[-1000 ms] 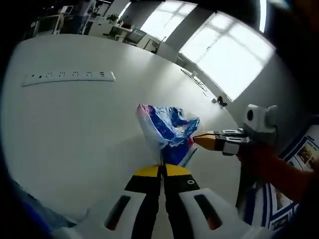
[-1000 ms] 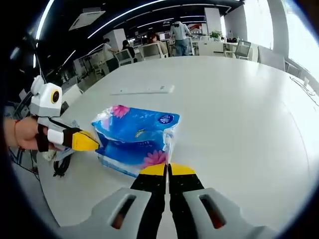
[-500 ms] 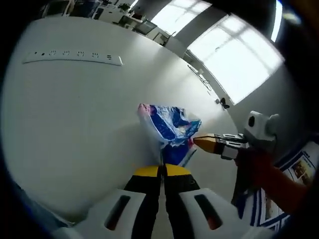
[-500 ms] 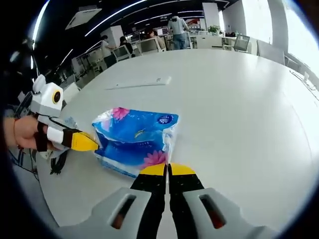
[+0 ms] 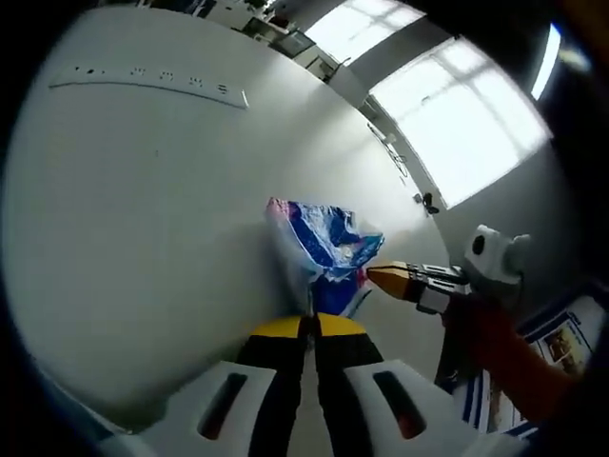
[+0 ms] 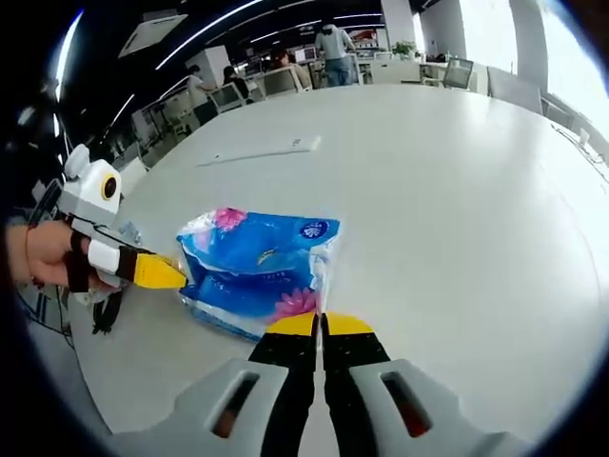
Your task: Arrange the tabletop items into an orderly group along one side of the table until the central work area is clear of visible clutter.
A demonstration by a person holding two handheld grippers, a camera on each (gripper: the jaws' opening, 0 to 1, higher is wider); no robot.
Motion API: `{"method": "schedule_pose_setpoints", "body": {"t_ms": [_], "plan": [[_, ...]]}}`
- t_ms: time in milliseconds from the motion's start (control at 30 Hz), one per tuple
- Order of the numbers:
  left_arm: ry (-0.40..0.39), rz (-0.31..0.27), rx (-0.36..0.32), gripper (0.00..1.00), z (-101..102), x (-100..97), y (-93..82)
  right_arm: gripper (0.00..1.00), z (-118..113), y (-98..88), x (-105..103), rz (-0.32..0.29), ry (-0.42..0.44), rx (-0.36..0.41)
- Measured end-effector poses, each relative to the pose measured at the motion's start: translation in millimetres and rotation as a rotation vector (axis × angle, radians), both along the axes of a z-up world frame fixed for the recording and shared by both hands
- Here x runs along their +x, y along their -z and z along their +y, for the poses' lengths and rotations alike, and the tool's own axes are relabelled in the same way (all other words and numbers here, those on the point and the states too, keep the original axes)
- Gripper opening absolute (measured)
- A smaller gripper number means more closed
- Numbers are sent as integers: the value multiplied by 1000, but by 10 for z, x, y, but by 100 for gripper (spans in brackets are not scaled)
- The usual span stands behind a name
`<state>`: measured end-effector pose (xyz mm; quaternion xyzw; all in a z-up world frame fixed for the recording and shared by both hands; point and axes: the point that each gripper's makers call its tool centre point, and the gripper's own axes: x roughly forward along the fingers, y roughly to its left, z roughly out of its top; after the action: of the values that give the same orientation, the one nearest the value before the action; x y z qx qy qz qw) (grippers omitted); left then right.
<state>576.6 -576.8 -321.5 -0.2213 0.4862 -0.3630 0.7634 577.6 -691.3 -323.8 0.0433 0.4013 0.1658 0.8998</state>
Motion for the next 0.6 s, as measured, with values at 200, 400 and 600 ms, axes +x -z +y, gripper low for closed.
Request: {"method": "schedule_pose_setpoints", "body": {"t_ms": [200, 400, 600], "plan": [[-3, 9, 1, 2, -22, 9, 27, 0, -19, 17, 20, 4, 0, 1], [2, 15, 1, 4, -29, 6, 64, 0, -29, 31, 44, 5, 2, 2], [1, 11, 4, 8, -40, 15, 79, 1, -35, 44, 56, 7, 0, 2]]}}
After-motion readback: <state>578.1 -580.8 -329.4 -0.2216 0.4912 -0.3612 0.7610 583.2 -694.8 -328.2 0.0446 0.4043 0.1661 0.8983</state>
